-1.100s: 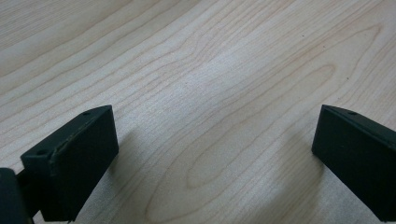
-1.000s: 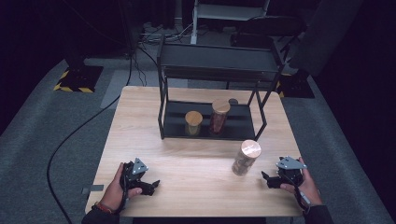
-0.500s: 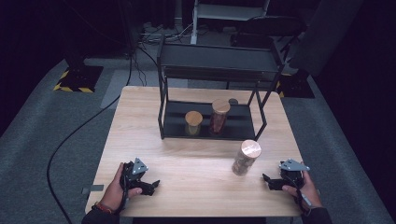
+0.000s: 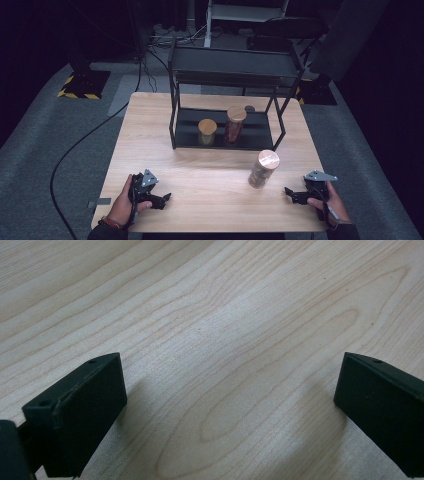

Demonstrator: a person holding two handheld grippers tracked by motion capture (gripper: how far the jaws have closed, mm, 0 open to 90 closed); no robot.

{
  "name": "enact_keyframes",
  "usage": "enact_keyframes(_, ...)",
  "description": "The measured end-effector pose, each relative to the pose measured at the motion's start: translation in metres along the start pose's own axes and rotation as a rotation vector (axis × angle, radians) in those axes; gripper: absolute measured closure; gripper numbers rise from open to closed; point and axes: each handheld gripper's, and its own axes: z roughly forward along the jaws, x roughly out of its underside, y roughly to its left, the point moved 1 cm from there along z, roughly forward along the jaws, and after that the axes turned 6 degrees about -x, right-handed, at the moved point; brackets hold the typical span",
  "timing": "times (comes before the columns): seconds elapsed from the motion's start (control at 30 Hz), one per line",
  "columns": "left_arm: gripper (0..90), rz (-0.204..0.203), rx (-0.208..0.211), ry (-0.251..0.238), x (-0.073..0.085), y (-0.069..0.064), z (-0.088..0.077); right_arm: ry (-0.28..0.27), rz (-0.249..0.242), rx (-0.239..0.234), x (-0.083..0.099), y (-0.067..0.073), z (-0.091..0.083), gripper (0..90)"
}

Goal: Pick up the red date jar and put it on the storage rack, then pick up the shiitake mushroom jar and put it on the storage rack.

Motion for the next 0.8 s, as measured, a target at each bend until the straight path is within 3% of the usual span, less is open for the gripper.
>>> enact_keyframes(0.8,0.2,0.006,0.005,-0.001,-0.0004,0.0013,0.0004,0.000,0.003,-0.002,0.0001,-0.0008,-0.0001,0.0)
